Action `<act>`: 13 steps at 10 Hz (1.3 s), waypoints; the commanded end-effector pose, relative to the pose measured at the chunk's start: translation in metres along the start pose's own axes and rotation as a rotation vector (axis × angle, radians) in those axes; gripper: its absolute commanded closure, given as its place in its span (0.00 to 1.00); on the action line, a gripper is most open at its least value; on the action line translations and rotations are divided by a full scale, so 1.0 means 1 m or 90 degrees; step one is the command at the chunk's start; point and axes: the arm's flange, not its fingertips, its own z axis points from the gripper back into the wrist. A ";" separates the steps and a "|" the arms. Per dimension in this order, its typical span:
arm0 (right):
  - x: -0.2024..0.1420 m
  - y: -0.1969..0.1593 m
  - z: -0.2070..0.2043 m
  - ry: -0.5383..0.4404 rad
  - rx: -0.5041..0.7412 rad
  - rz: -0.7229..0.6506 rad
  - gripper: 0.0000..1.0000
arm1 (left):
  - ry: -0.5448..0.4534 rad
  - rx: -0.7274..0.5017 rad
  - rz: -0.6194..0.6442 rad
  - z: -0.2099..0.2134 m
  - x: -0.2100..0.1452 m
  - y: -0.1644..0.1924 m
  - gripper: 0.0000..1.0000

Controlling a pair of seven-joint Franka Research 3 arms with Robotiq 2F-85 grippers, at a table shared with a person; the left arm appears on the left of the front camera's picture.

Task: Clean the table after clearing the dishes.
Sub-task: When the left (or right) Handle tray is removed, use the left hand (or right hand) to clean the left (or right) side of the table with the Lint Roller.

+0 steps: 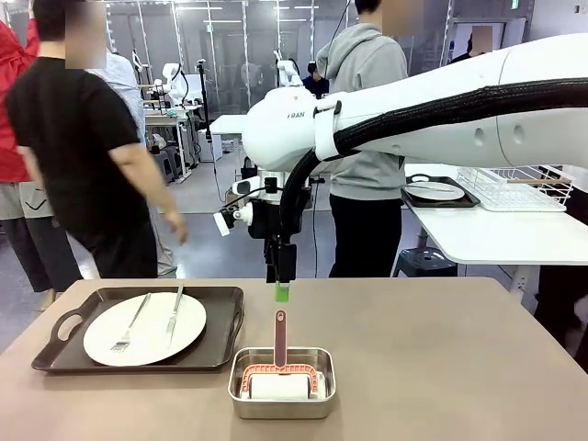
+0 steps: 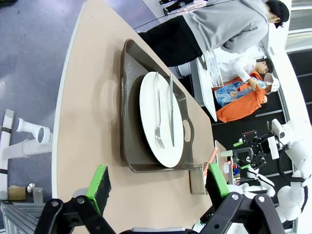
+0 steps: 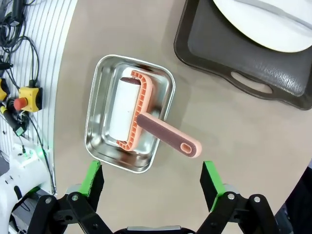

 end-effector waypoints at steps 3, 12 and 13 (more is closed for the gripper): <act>-0.013 -0.051 -0.016 -0.053 0.123 -0.045 0.00 | 0.002 0.002 0.000 0.004 -0.002 0.001 0.00; -0.021 -0.092 -0.083 -0.067 0.229 -0.049 0.00 | 0.002 0.002 0.000 0.004 -0.002 0.001 0.00; -0.021 -0.093 -0.087 -0.061 0.238 -0.051 0.00 | 0.002 0.002 0.000 0.004 -0.002 0.001 0.00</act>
